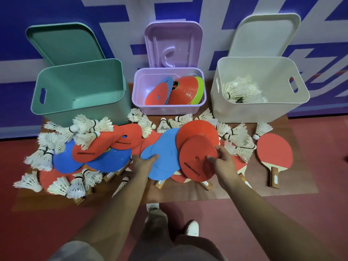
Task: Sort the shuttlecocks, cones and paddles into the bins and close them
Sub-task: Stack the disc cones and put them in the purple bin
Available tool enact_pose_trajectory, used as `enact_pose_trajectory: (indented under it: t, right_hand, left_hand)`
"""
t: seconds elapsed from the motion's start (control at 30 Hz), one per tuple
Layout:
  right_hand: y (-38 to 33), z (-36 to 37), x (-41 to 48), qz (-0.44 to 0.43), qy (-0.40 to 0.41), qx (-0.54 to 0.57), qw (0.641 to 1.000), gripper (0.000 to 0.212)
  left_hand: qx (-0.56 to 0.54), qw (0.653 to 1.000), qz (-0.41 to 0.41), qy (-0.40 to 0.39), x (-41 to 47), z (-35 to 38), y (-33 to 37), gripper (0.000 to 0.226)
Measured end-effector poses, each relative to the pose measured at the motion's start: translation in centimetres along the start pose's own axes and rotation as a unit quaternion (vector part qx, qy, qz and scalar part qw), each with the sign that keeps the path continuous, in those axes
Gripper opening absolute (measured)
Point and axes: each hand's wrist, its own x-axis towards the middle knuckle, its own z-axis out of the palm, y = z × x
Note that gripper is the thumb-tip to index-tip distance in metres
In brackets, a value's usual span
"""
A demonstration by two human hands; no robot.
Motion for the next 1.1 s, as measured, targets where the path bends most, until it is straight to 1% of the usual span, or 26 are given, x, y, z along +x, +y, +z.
enact_pose_trajectory:
  t: [0.1,0.2,0.23,0.33,0.37,0.47,0.57,0.67,0.73,0.8,0.87,0.97,1.1]
  right_hand:
    - [-0.1,0.1,0.2,0.003,-0.008,0.002,1.0,0.023]
    - [-0.3,0.4,0.5,0.001,-0.012,0.004,1.0,0.023]
    - [-0.4,0.5,0.6,0.001,-0.013,0.007,1.0,0.023]
    - [-0.7,1.1,0.9,0.008,-0.017,0.021,1.0,0.025]
    - [-0.8,1.2,1.0,0.01,-0.02,0.025,0.999,0.025]
    - [-1.2,1.6,1.1,0.011,-0.032,0.043,0.999,0.025]
    - [-1.9,1.7,1.2,0.028,-0.049,0.104,0.993,0.026]
    - [-2.8,2.5,1.1,0.067,-0.095,0.199,0.973,0.032]
    - [-3.2,3.7,1.0,0.096,-0.135,0.225,0.96,0.034]
    - [-3.3,5.4,0.6,0.12,-0.166,0.224,0.953,0.037]
    - [-2.9,7.2,0.1,0.135,-0.175,0.213,0.952,0.036]
    - [-2.1,9.2,-0.8,0.146,-0.136,0.169,0.965,0.015]
    - [-0.9,10.2,-0.8,0.15,-0.133,0.136,0.97,0.011]
  left_hand:
    - [0.063,0.998,0.016,0.014,-0.6,0.9,0.3,0.077]
    - [0.075,0.996,0.041,-0.006,-0.9,1.0,0.9,0.069]
    - [0.06,0.997,0.043,-0.021,-0.6,1.0,1.0,0.063]
    - [-0.041,0.996,0.025,-0.08,-0.1,0.3,1.5,0.04]
    - [-0.07,0.993,0.024,-0.097,-0.1,0.1,1.7,0.037]
    - [-0.122,0.982,0.06,-0.134,-0.4,-0.9,2.4,0.041]
    - [-0.167,0.97,0.092,-0.154,-0.4,-2.9,3.0,0.04]
    - [-0.189,0.962,0.112,-0.163,-0.4,-5.4,3.3,0.04]
    - [-0.202,0.956,0.122,-0.174,-0.7,-6.8,3.3,0.048]
    - [-0.232,0.944,0.123,-0.2,-1.2,-7.9,3.2,0.055]
    - [-0.261,0.929,0.122,-0.234,-1.7,-8.6,3.0,0.053]
    - [-0.278,0.913,0.127,-0.27,-2.7,-9.2,2.5,0.047]
    - [-0.297,0.907,0.103,-0.28,-2.9,-9.8,1.7,0.051]
